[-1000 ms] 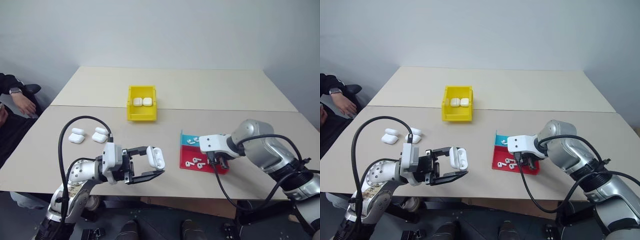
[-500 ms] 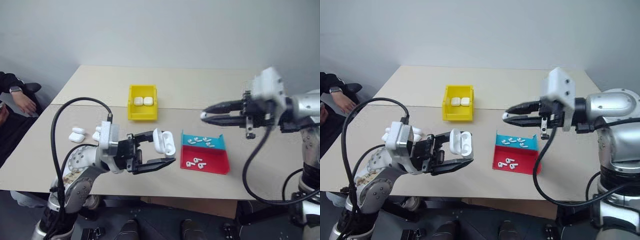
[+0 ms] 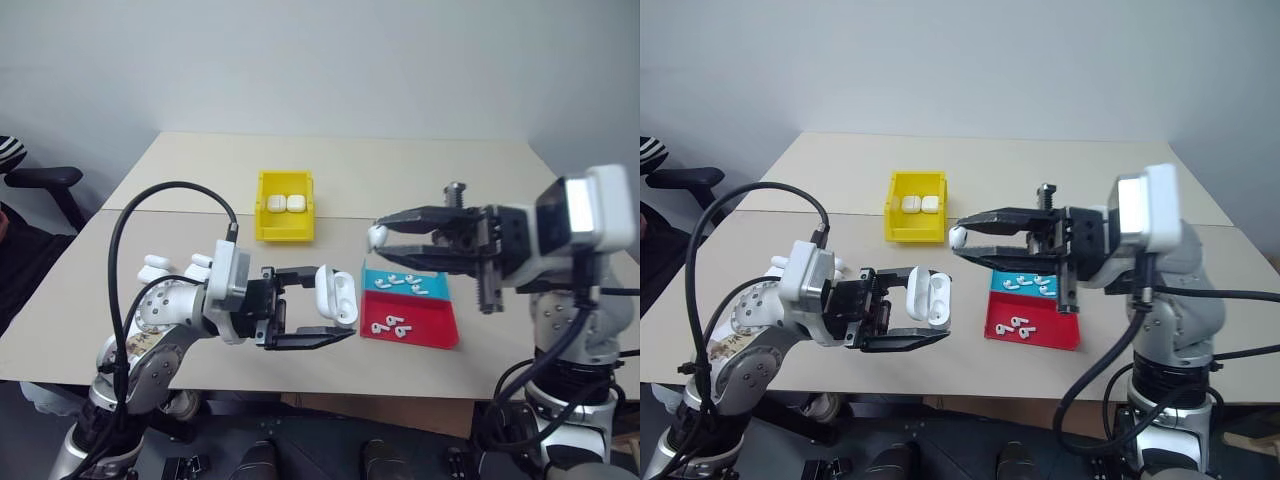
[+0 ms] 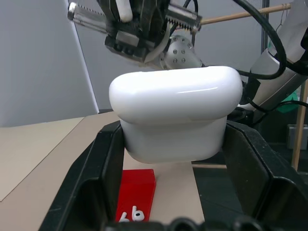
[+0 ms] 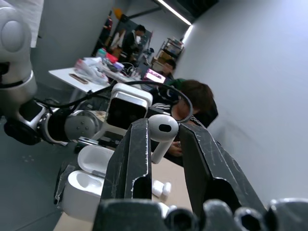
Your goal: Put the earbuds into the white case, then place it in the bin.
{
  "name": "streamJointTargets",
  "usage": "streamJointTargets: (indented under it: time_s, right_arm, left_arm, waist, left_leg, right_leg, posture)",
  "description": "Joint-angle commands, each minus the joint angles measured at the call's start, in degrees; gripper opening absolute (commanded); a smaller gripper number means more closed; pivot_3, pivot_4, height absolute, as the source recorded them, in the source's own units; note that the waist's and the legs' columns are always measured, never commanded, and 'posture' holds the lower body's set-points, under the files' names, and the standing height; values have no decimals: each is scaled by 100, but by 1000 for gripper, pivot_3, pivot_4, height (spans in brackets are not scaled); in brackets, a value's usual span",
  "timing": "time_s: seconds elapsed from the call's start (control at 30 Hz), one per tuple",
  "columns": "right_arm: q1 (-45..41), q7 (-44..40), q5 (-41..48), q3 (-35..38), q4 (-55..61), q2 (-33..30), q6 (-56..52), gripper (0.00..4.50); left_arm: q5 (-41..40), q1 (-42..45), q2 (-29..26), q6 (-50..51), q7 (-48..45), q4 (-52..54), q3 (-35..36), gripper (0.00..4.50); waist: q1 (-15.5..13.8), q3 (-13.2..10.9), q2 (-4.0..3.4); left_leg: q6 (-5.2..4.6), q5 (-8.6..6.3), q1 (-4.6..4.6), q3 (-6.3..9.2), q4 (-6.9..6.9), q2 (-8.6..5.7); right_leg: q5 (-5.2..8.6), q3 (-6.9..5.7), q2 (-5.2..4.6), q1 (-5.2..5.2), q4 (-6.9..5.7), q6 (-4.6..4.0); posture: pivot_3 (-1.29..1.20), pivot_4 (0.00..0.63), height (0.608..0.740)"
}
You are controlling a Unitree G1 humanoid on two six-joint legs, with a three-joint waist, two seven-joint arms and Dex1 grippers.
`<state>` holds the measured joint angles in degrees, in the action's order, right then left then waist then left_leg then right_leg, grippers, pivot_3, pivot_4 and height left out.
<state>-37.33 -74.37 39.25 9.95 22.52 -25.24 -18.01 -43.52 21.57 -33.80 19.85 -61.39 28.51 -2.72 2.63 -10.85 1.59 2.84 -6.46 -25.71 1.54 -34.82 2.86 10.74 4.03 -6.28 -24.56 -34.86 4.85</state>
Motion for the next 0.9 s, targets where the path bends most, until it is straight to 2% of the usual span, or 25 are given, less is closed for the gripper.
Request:
streamJointTargets:
  time_s: [0.03, 0.17, 0.9]
  right_arm:
    - [-14, -60, -85, -270, -98, 50, 484, 709]
    - [20, -133, -138, -563, -203, 18, 745, 709]
    - [137, -163, -613, -1084, -713, -109, 1587, 709]
  left_arm:
    - [18, 86, -12, 7, 46, 163, 39, 2782]
    - [33, 81, 24, 4, 72, 180, 51, 2782]
    - [51, 31, 40, -24, 120, 209, 53, 2782]
  waist:
    - [-1, 0, 0]
    - [-5, 0, 0]
    - [-6, 0, 0]
  left_leg:
    - [0, 0, 0, 0, 0, 0]
    - [0, 0, 1, 1, 7, 1]
    - [1, -1, 1, 0, 9, 1]
  right_leg:
    - [0, 0, 0, 0, 0, 0]
    - [0, -1, 0, -1, 0, -1]
    - [1, -1, 0, -2, 8, -1]
  posture:
    - [0, 150, 740]
    - [0, 150, 740]
    - [0, 150, 740]
